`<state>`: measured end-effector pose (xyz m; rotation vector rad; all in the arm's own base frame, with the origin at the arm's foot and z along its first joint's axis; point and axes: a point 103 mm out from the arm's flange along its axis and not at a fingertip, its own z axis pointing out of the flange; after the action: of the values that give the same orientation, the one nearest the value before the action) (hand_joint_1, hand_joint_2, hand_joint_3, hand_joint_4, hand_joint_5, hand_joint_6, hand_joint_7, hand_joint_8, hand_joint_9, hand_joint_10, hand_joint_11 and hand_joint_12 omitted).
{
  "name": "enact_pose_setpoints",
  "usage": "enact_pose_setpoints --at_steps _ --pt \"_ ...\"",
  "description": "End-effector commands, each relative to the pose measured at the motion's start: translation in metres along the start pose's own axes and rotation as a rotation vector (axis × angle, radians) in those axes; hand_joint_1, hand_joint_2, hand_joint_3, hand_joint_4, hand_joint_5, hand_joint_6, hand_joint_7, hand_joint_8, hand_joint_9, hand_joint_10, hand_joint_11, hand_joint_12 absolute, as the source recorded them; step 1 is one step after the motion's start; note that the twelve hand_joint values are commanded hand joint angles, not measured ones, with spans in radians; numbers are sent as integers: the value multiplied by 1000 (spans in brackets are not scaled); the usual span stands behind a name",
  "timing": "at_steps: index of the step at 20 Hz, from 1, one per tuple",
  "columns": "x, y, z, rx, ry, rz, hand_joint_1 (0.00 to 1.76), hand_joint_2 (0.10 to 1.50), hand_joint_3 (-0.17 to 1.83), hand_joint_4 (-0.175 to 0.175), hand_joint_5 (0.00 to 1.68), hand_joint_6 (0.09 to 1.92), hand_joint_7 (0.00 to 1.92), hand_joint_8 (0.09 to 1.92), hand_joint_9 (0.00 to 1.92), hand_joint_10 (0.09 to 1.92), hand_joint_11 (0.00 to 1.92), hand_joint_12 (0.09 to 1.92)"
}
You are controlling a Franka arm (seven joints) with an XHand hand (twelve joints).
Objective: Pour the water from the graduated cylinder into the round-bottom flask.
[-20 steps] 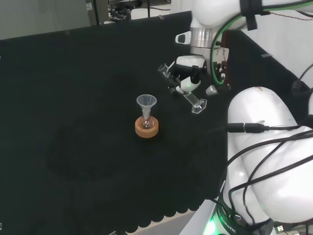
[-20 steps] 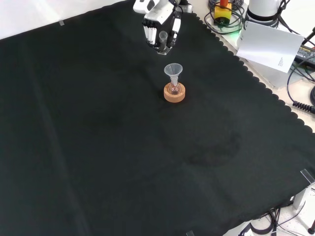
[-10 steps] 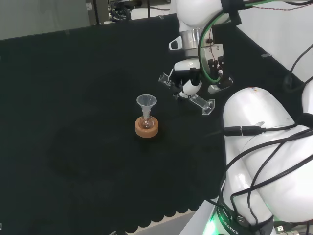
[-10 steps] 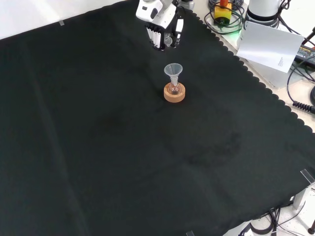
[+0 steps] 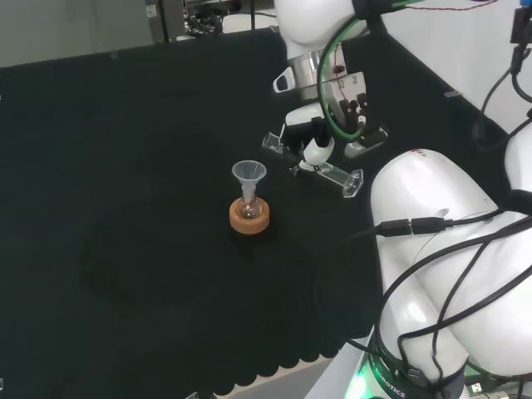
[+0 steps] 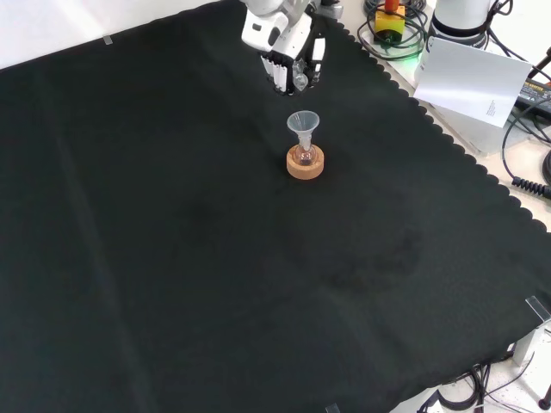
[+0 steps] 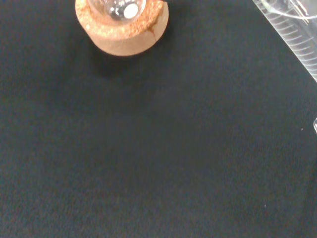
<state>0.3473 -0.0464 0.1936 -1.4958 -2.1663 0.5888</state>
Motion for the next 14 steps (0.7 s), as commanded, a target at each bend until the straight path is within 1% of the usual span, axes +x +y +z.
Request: enact_pose_setpoints --at_steps 1,6,8,14 --pt "0 -1 -2 105 -41 39 1254 1133 -1 -175 935 1075 965 1056 1326 209 1187 781" --pt "-1 -1 -2 161 -70 63 1254 1132 -1 -175 936 1073 966 1054 1329 205 1188 779" --pt "0 -2 -3 172 -81 69 1254 1132 -1 -175 937 1073 967 1053 1330 204 1188 778" --pt "4 1 -3 231 -94 86 1254 1132 -1 -175 937 1071 968 1052 1332 199 1189 775"
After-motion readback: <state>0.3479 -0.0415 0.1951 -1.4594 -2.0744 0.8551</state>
